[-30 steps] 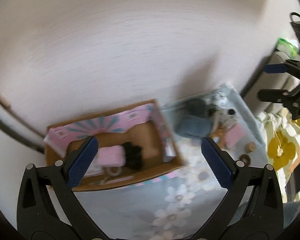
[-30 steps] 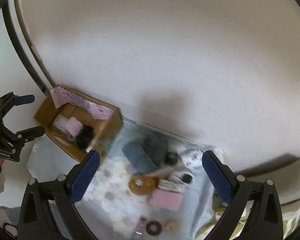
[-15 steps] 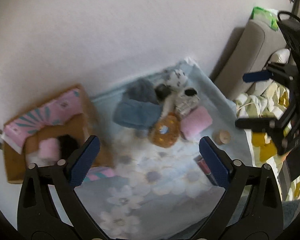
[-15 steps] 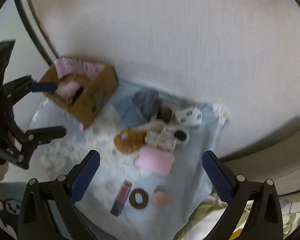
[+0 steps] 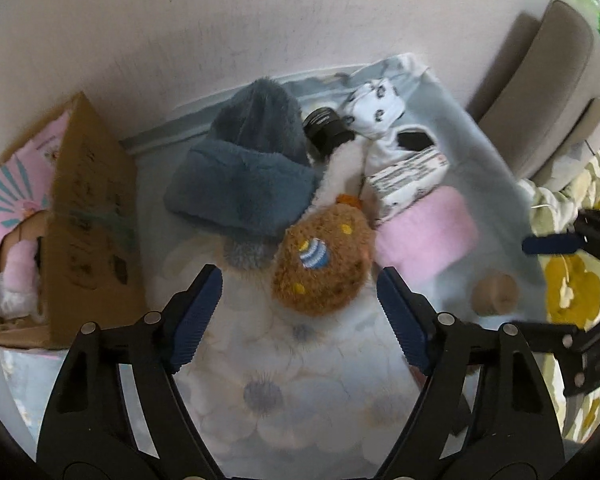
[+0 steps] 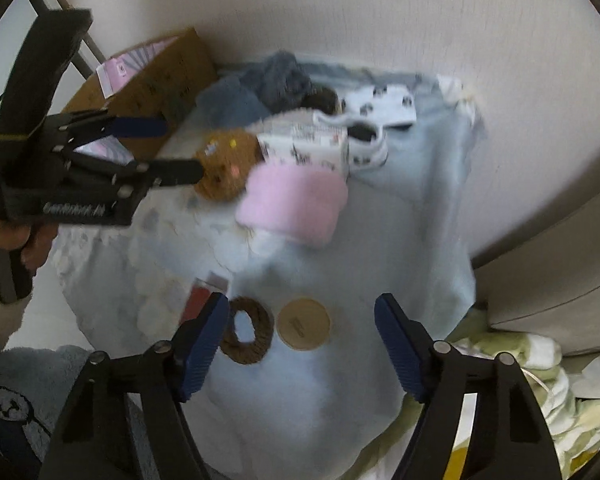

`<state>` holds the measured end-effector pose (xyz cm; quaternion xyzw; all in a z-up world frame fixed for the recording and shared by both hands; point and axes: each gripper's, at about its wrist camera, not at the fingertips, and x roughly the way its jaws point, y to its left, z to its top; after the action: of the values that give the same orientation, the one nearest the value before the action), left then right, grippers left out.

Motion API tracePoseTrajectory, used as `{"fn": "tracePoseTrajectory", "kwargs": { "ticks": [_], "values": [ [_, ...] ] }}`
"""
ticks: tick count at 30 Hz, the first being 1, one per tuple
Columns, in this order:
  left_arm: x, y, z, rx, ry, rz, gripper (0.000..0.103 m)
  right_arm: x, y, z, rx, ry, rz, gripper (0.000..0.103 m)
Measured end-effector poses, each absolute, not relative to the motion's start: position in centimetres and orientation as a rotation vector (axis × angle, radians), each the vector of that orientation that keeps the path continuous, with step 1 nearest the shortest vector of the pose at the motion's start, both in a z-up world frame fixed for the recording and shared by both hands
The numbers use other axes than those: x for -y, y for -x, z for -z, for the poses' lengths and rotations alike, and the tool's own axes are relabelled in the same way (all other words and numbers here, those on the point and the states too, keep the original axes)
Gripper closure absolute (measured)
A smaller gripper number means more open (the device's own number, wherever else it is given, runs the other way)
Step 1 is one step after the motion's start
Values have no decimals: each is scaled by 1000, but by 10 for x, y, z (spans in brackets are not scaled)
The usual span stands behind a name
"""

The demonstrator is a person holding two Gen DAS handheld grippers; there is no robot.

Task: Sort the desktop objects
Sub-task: 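Move both grippers back to the table toward teddy plush and round lid, then grasp brown teddy plush with left gripper while right gripper grasps round beige lid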

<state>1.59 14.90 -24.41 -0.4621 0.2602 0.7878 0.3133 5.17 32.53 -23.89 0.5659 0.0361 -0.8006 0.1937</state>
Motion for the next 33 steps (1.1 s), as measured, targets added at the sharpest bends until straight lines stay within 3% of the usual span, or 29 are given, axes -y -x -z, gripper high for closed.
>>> {"fn": "tracePoseTrajectory", "kwargs": {
  "ticks": [9, 12, 13, 14, 16, 20, 33],
  "values": [
    [-152, 3, 264, -601, 1241, -2041, 31, -324, -53, 258, -88, -1553, 2215, 47],
    [-153, 5, 271, -559, 1268, -1991, 45, -326, -51, 261, -77, -1555, 2204, 52],
    [-153, 6, 271, -535, 1276, -1973, 55, -326, -50, 263, -76, -1561, 2194, 58],
    [-152, 6, 272, -508, 1284, -1961, 56, -326, -50, 264, -79, -1566, 2185, 65],
    [-152, 6, 270, -508, 1279, -1962, 59, -325, -50, 266, -92, -1573, 2172, 70],
    [-149, 4, 263, -522, 1261, -1957, 65, -325, -51, 265, -96, -1563, 2165, 70],
    [-144, -7, 204, -542, 1166, -1961, 70, -319, -49, 241, -114, -1528, 2192, 71]
  ]
}}
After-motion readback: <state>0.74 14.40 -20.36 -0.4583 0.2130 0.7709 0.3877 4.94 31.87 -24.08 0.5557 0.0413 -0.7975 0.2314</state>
